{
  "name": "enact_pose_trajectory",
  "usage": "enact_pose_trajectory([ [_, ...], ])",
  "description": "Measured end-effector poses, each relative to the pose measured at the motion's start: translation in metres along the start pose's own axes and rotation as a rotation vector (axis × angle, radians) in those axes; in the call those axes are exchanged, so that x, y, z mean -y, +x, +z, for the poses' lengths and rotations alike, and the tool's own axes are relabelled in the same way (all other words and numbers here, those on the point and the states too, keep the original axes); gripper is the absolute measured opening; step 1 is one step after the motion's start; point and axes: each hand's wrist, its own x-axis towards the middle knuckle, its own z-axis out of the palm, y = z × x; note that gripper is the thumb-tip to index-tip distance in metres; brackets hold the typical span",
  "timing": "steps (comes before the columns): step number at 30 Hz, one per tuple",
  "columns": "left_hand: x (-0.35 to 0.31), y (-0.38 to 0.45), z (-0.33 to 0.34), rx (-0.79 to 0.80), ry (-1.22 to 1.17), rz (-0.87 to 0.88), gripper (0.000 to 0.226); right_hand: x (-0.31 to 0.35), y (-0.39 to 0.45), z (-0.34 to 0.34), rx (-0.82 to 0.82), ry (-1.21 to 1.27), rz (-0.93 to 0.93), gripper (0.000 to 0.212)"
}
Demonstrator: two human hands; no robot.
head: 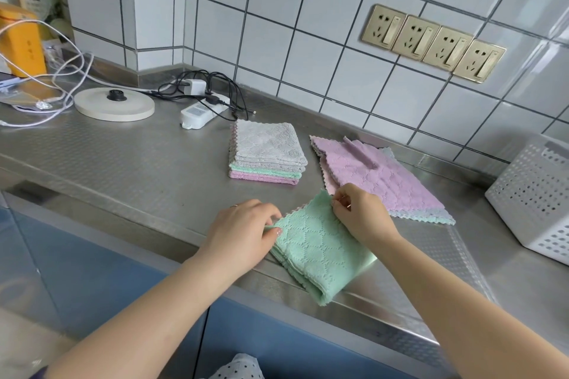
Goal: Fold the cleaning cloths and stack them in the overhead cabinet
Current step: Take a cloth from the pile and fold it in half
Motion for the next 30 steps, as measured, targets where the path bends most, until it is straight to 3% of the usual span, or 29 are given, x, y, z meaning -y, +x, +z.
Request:
enact_pose_trajectory([
  [12,0.002,0.004,0.0,-0.012,-0.008,-0.064,0.016,0.001,0.003,0.009,-0.003,-0.113,-0.005,0.018],
  [18,0.006,0.006,0.002,0.031,0.124,-0.045,0.017,0.003,0.005,0.015,0.013,-0.132,0.016,0.015],
  [21,0.002,0.006,0.003,-0.032,0.182,0.073,0.025,0.002,0.006,0.013,0.047,-0.086,0.036,0.015],
  [23,-0.006,0.005,0.003,-0.058,0.125,0.242,0.039,0.001,0.005,0.005,0.073,-0.061,0.07,0.018],
  [25,-0.024,0.004,0.002,0.055,0.047,0.311,0.054,-0.001,0.001,-0.005,0.039,-0.077,0.067,0.021],
  [27,-0.039,0.006,0.006,0.162,-0.015,0.296,0.052,0.0,-0.009,-0.012,-0.028,-0.044,0.051,0.027],
  [30,-0.049,0.012,0.023,0.238,0.154,0.31,0.045,0.009,-0.03,-0.008,0.033,-0.01,0.007,0.037],
])
